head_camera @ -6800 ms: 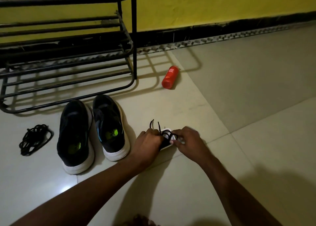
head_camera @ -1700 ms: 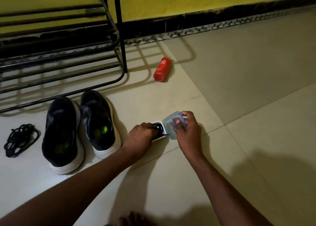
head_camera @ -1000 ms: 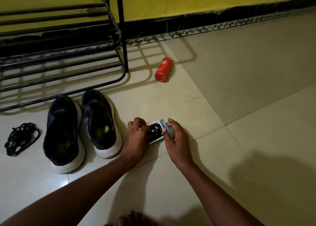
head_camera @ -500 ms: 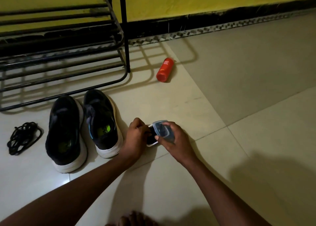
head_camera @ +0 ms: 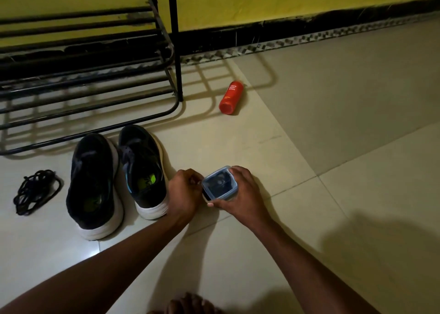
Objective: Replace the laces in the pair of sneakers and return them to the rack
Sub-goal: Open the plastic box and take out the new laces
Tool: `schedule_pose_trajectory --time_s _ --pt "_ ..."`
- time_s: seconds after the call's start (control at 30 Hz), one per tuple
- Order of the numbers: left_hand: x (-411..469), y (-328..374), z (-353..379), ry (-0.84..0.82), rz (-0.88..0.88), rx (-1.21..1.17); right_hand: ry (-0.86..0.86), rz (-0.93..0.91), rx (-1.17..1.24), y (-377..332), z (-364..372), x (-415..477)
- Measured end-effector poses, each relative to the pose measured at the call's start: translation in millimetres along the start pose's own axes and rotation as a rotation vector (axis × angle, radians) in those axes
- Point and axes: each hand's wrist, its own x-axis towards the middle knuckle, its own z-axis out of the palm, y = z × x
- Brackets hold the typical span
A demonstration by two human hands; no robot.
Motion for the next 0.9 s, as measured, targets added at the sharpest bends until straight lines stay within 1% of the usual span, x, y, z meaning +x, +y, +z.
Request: schedule_pose_trajectory --time_s 0.17,0.33,0.43,0.63,0.7,0.8,0.9 --pt "1.3 -3.1 1.3 -0.028 -0.050 -0.053 0.017 0.018 -0.024 -3.5 0.9 -1.3" --pt "-3.2 1.9 -3.5 0.047 -0.162 -0.284 0.043 0.045 -0.071 -8.4 4.6 -2.0" --pt "-3.3 2.4 -4.4 -0.038 -0.170 -0.322 0.036 0.034 -0.090 -11.7 7.2 -4.0" --pt "-9.7 -0.3 -7.3 -0.100 -0.090 -0.213 -0.012 0.013 -0.110 -13.5 1.9 -6.1" --pt "-10.6 -3.0 -10.3 -0.124 -0.007 -0.108 -0.027 -0.011 -0.138 -10.1 -0.6 -5.7" --pt "-14.4 -1.5 -15.1 -0.271 0.109 0.082 -0.067 -0.039 -0.200 -8.3 -5.2 -0.6" --pt "-16.4 2.5 -14.6 -0.337 0.161 0.198 -0.126 -0.026 -0.179 -6.3 -19.1 11.9"
